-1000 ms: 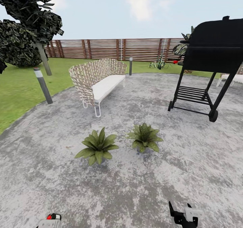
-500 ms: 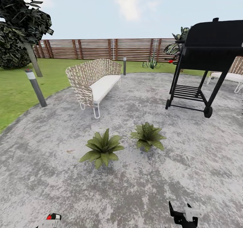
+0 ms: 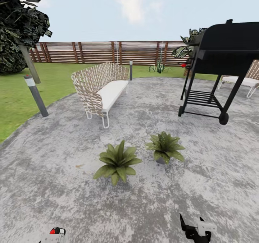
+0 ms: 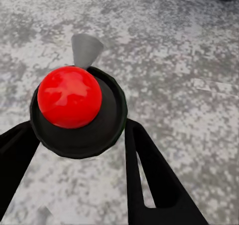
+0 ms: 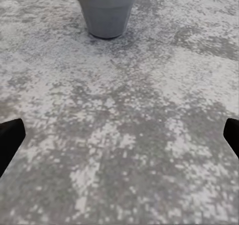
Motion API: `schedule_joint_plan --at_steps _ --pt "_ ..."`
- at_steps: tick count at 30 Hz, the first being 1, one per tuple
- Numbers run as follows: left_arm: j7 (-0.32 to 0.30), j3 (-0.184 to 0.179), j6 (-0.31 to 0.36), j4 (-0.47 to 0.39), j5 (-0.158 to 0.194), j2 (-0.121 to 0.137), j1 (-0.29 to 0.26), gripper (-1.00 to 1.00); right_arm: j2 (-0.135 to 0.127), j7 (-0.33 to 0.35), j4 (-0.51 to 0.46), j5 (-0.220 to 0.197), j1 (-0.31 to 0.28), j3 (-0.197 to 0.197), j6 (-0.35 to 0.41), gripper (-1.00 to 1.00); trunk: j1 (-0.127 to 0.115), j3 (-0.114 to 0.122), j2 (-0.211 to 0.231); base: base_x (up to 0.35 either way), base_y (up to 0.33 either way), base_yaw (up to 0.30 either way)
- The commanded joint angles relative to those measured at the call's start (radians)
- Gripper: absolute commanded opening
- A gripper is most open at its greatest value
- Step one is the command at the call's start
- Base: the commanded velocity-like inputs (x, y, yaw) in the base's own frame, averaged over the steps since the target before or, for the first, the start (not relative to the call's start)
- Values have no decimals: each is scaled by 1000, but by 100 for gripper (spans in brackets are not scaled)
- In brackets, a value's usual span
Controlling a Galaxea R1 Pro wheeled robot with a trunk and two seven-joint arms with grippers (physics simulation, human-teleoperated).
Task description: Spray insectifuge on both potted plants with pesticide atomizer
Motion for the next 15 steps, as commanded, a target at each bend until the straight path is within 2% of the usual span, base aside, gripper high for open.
schedule_joint_plan --at_steps 1,4,9,12,14,15 --pt "-7 9 -5 1 -10 -1 -1 -100 -1 7 1 -11 -1 6 -3 100 0 -1 0 268 189 0" --pt "-7 8 -5 1 -10 -1 -1 -100 0 7 1 -11 -1 6 -3 100 0 -1 0 67 18 -54" --pt "-17 2 -3 -3 -10 0 -1 -100 1 7 1 -11 -1 7 -3 100 0 1 0 8 2 -225" --pt "-34 -4 -2 -18 -25 2 -1 -100 1 8 0 -11 -1 7 -3 100 0 2 0 1 0 -126" --pt "-81 -20 -2 -27 -52 8 -4 -100 1 10 0 -8 -1 9 -4 100 0 2 0 0 0 -28" --pt "-129 -30 0 -29 -74 11 -8 -100 2 12 0 -5 -1 11 -4 100 0 2 0 0 0 -11"
